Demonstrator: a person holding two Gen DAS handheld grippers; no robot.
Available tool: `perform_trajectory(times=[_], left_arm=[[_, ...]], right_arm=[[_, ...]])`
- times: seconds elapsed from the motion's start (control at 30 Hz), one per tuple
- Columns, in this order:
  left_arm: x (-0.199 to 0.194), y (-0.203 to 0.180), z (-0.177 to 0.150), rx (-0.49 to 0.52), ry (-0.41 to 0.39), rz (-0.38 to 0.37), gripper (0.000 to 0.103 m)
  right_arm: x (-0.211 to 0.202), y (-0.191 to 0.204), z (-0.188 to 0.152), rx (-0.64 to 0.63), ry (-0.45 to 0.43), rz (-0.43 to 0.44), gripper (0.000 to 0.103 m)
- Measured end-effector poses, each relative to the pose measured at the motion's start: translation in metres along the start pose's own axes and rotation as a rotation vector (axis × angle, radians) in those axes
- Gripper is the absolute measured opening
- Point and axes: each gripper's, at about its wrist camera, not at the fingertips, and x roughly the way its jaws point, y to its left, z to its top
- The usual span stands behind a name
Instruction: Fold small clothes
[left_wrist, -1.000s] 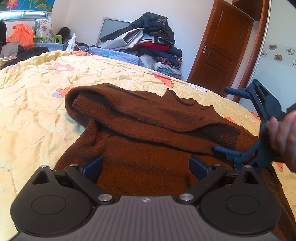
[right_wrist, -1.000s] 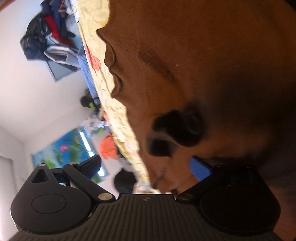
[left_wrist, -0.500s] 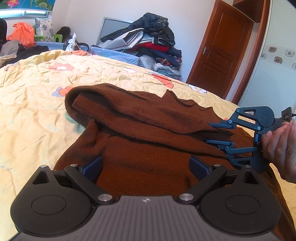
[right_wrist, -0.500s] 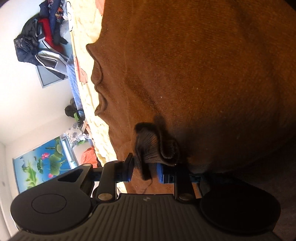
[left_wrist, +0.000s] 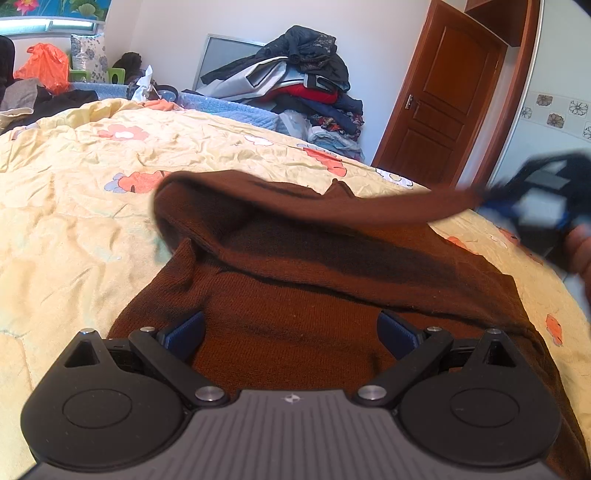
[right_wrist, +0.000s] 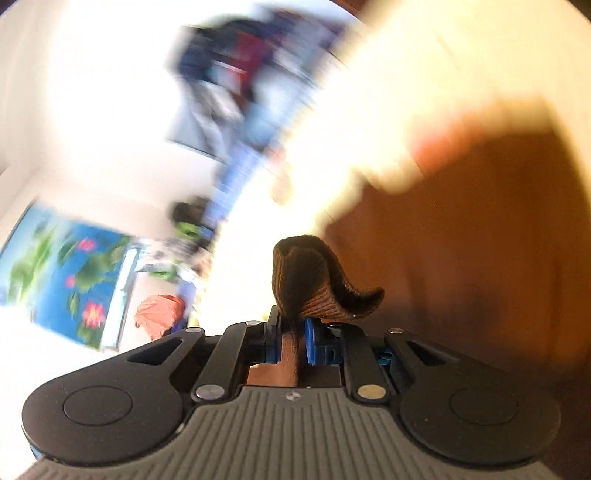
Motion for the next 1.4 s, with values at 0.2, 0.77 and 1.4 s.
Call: perform_trajectory(times=[0.2, 0.77, 1.4], left_arm=[[0.0, 0.002, 0.0, -0.012, -0.002, -0.008, 0.1], [0.001, 0.001, 0.0, 0.0, 0.002, 0.003, 0.1], [0.034, 0.031, 0.091, -0.153, 0.002, 0.067, 0.1]], right_arm=[[-0.026, -0.042, 0.021, -0.153, -0.015, -0.179, 0.024], [-0.037, -0.059, 0.027, -0.03, -0.034, -0.073, 0.018], [-0.052, -0.101, 0.023, -0.136, 0.013, -0.299, 0.016]])
